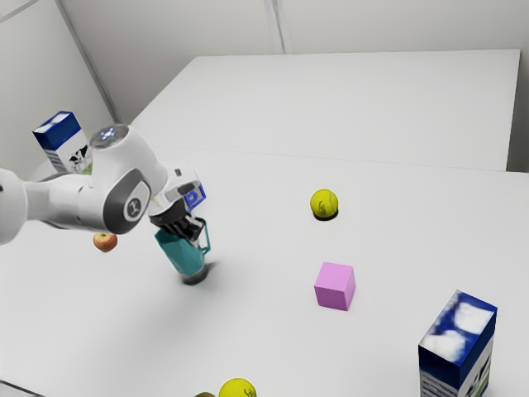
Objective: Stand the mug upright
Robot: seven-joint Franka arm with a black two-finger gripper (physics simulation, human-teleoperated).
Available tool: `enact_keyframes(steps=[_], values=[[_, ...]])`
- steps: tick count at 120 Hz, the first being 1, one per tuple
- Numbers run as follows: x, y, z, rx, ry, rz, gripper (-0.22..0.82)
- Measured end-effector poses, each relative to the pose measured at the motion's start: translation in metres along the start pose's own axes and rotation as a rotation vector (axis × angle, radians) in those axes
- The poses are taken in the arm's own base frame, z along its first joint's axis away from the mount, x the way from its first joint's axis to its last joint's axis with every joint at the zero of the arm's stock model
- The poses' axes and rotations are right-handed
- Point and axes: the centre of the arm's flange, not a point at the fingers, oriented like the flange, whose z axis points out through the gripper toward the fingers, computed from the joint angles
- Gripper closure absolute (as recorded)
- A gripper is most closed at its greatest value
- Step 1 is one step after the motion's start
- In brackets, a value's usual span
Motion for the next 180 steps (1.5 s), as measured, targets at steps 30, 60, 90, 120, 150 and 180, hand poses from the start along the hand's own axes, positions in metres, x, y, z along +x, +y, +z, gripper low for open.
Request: enact_keyframes(steps=[30, 60, 90, 120, 150, 180], values=[[-0.001, 0.006, 0.008, -0.002, 0.048, -0.035, 0.79], [-0.003, 0.006, 0.02, -0.01, 0.043, -0.071, 0.79], [-0.003, 0.01, 0.024, -0.016, 0.04, -0.086, 0.7], [0.0, 0.018, 0.01, -0.016, 0.069, -0.074, 0.31], [0.01, 0.024, -0.037, 0.002, 0.12, -0.059, 0.11], [0.048, 0.034, -0.114, -0.016, 0.094, -0.052, 0.04]])
